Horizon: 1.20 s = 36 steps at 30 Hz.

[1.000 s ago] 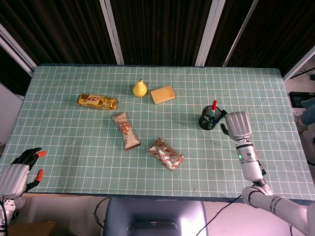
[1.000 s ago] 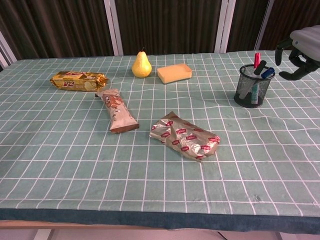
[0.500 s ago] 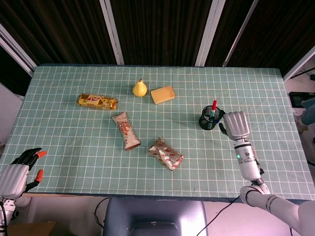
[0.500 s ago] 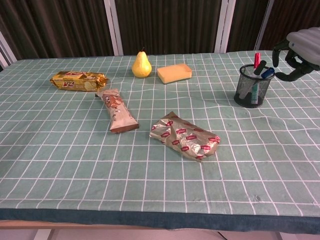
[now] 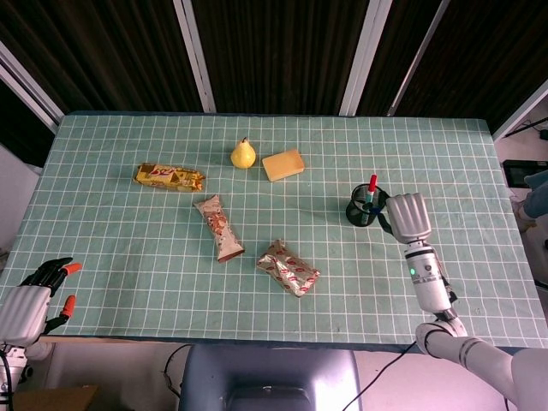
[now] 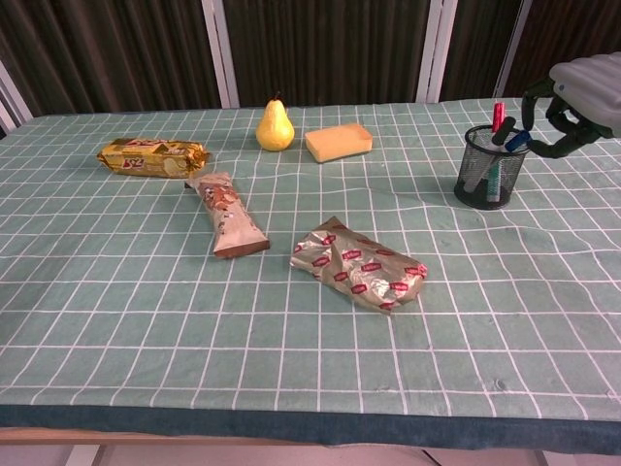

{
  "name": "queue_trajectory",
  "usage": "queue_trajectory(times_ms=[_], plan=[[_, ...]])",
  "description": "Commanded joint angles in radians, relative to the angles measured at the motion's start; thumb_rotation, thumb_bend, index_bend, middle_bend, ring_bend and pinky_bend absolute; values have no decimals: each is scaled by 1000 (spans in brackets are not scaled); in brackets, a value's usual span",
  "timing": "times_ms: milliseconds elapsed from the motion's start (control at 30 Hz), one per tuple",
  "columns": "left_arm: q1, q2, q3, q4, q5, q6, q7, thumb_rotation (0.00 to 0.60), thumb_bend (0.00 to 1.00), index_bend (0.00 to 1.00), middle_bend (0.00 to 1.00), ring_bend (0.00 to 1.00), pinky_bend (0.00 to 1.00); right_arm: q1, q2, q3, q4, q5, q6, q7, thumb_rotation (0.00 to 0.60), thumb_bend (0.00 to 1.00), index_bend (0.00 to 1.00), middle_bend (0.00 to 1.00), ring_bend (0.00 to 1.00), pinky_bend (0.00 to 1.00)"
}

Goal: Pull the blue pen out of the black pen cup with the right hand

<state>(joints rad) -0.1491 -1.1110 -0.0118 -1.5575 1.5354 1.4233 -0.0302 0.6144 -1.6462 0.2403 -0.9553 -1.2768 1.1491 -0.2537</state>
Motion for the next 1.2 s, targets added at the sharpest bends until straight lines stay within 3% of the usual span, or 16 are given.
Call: queue_trajectory(times_ms=[33, 867, 1200], plan=[[0, 0, 0, 0, 0, 0, 0, 600, 471, 250, 146, 139, 360, 2, -3, -3, 4, -6, -4, 15, 600, 496, 642, 1000, 1000, 1000], [1, 0, 1, 0, 1, 1, 3, 600, 469, 249, 146, 140, 361, 4, -20, -21, 42, -50, 14, 94, 600, 497, 596, 1000, 1000, 1000], [2, 1, 2, -1, 3, 3, 1, 600, 470, 250, 146, 147, 361, 6, -35, -28, 73, -65, 15, 134, 600, 497, 621, 1000, 1000, 1000]])
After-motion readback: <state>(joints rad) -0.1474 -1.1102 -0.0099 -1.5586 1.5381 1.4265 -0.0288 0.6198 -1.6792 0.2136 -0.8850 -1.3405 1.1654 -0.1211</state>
